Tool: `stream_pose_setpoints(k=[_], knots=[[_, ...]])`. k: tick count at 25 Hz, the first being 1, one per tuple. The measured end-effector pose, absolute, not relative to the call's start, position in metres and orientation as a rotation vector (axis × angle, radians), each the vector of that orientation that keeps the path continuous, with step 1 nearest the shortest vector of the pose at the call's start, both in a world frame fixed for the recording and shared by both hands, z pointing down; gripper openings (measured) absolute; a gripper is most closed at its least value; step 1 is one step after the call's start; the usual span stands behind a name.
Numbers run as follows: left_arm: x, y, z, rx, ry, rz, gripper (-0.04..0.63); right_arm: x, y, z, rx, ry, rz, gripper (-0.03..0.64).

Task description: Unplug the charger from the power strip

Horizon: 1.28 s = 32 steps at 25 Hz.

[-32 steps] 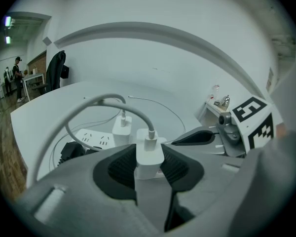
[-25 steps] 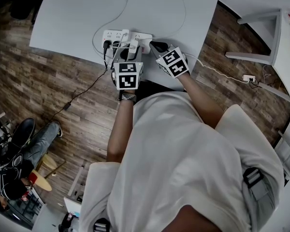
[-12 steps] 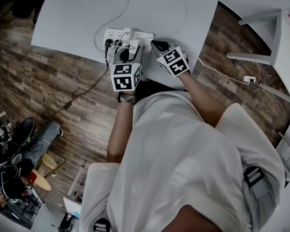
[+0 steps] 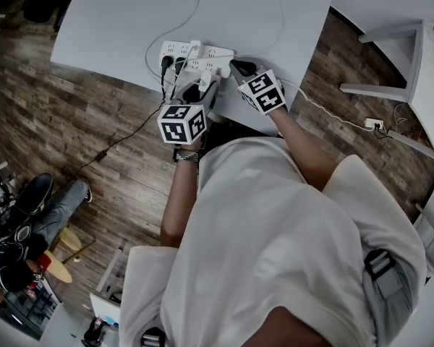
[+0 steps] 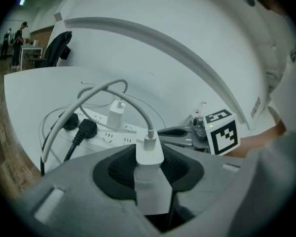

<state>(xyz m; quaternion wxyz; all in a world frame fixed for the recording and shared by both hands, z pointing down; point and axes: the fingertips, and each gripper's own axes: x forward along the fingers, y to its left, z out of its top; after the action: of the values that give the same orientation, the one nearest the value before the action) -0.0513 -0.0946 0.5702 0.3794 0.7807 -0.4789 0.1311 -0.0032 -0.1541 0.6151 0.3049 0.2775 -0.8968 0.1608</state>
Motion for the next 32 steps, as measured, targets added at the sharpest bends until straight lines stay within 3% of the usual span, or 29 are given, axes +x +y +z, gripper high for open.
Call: stream_pose_setpoints(k=[13,17,23,27,32], knots=[[-0.033,-0.077,0.603,1.856,-1.055,0.167,0.147,-0.003,-0.154,0.614,0.748,-2.382,0.412,0.003],[-0.043,-0.078,0.612,1.832,-1.116,0.231,0.149,-0.003,-0.154,0.614,0.749,-2.381,0.411,0.003],[-0.045,-0.08,0.619,1.843,-1.139,0.364,0.185,-0.002,-0.155,0.615,0.75,-2.38,0.415,0.003],[-0.046,-0.072,0.625,1.86,-1.091,0.478,0.256,-0.002,-0.154,0.615,0.752,-2.369,0.438,0.003],[-0.055,-0.067,0.624,1.847,-1.107,0.508,0.27,-0.005,-0.155,0.613,0.705,-2.349,0.491,0.005]])
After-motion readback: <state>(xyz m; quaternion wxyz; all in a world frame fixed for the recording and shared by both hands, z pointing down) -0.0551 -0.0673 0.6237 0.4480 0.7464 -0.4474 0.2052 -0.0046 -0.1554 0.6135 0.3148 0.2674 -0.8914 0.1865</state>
